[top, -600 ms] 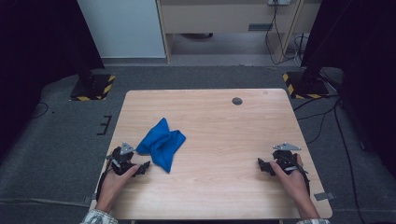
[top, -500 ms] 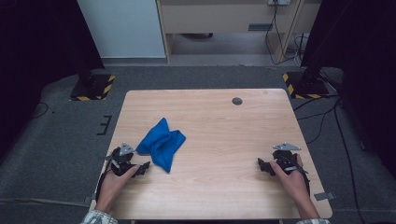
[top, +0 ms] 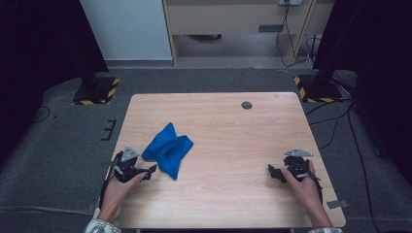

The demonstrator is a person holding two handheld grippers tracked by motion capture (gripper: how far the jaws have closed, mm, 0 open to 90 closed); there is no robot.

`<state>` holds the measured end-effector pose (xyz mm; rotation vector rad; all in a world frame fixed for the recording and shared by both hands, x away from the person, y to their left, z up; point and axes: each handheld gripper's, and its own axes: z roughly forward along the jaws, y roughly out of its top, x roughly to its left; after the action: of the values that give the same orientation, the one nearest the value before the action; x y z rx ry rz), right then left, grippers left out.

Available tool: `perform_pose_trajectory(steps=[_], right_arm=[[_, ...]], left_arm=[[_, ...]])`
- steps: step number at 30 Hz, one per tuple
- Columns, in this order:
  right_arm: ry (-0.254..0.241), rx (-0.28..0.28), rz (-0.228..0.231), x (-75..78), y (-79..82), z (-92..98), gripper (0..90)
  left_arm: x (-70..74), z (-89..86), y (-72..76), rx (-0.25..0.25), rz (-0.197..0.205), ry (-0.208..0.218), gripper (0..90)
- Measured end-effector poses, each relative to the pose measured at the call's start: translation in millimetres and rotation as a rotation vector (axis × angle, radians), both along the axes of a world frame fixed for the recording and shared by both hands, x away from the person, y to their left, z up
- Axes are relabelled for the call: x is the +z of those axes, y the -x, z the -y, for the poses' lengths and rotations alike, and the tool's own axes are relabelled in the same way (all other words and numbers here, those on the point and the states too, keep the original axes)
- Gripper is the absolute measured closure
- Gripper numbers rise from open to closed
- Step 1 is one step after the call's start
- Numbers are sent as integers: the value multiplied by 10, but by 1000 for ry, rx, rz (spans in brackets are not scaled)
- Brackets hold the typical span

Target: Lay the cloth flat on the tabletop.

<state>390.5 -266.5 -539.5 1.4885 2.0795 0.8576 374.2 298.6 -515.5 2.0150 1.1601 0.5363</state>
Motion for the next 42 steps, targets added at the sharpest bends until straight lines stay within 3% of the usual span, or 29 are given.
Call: perform_pose_trajectory(steps=[12,24,29,35,38,42], right_arm=[[0,-1,0,0,0,-1,5],[-1,-1,-1,0,0,-2,4],[-1,1,-1,1,1,-2,5],[-1,1,-1,1,1,-2,5],[-1,1,-1,1,1,-2,5],[-1,2,-3,2,1,-2,5]], left_arm=[[79,48,1,-20,40,16,46],[153,193,-145,-33,59,50,53],[151,320,-245,-48,54,26,53],[93,419,-369,-31,42,2,70],[61,434,-403,-20,37,-21,143],[30,442,-409,-13,30,-53,311]])
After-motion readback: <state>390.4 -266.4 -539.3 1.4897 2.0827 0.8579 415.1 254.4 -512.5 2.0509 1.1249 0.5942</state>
